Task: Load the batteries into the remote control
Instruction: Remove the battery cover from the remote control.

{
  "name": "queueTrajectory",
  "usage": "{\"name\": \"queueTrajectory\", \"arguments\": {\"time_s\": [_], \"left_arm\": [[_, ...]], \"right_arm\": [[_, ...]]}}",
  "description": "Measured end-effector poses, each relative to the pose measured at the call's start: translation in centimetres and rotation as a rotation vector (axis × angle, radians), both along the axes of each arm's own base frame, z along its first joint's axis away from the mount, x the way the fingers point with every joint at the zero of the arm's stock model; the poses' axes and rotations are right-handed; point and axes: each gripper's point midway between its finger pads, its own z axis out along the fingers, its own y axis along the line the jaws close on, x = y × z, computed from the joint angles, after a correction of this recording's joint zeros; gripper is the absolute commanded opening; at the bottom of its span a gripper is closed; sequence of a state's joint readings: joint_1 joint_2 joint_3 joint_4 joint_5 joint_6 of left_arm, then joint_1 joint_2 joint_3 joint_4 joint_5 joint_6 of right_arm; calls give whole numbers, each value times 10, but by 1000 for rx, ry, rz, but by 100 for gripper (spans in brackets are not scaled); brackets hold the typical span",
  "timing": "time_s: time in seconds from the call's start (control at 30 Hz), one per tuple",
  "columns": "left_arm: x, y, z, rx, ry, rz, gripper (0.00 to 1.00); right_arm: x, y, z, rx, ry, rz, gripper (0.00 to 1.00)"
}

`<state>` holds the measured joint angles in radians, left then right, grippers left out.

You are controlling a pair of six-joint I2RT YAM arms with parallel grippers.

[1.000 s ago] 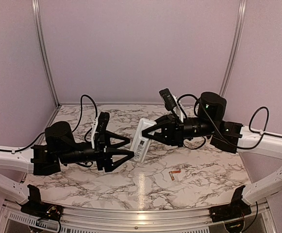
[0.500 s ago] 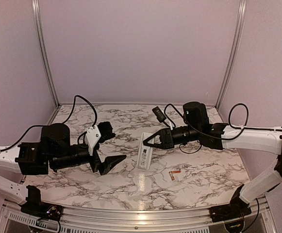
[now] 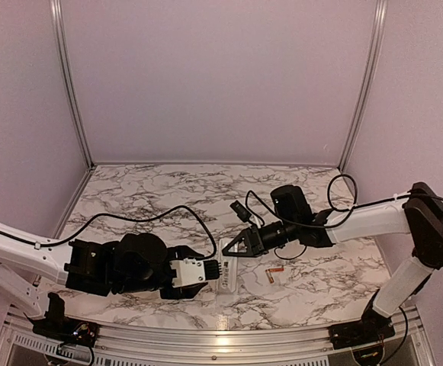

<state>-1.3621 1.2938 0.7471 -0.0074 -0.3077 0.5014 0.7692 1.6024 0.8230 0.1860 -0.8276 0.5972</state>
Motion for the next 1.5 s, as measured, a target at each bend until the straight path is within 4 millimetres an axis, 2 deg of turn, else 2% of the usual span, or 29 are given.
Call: {"name": "queueTrajectory", "arguments": {"time_s": [0.17, 0.37, 0.57, 0.8, 1.07, 1.33, 1.5], "left_arm": [[-6, -10, -14, 58, -20, -38, 51], [-12, -24, -28, 103, -30, -73, 48], [-16, -35, -44, 145, -25, -94, 46], [-16, -36, -45, 147, -25, -94, 40], [-15, -35, -49, 160, -31, -87, 44], [-15, -35, -49, 165, -41, -96, 52], [-15, -35, -50, 166, -41, -98, 51]], "right_arm": [[-2, 0, -13, -1, 62, -13, 0], [-1, 4, -12, 27, 96, -22, 0], [-9, 12, -9, 44, 100, -2, 0], [-21, 18, -10, 41, 108, 27, 0], [-22, 21, -13, 43, 122, 30, 0], [-22, 22, -13, 48, 122, 31, 0], [-22, 22, -12, 49, 123, 33, 0]]}}
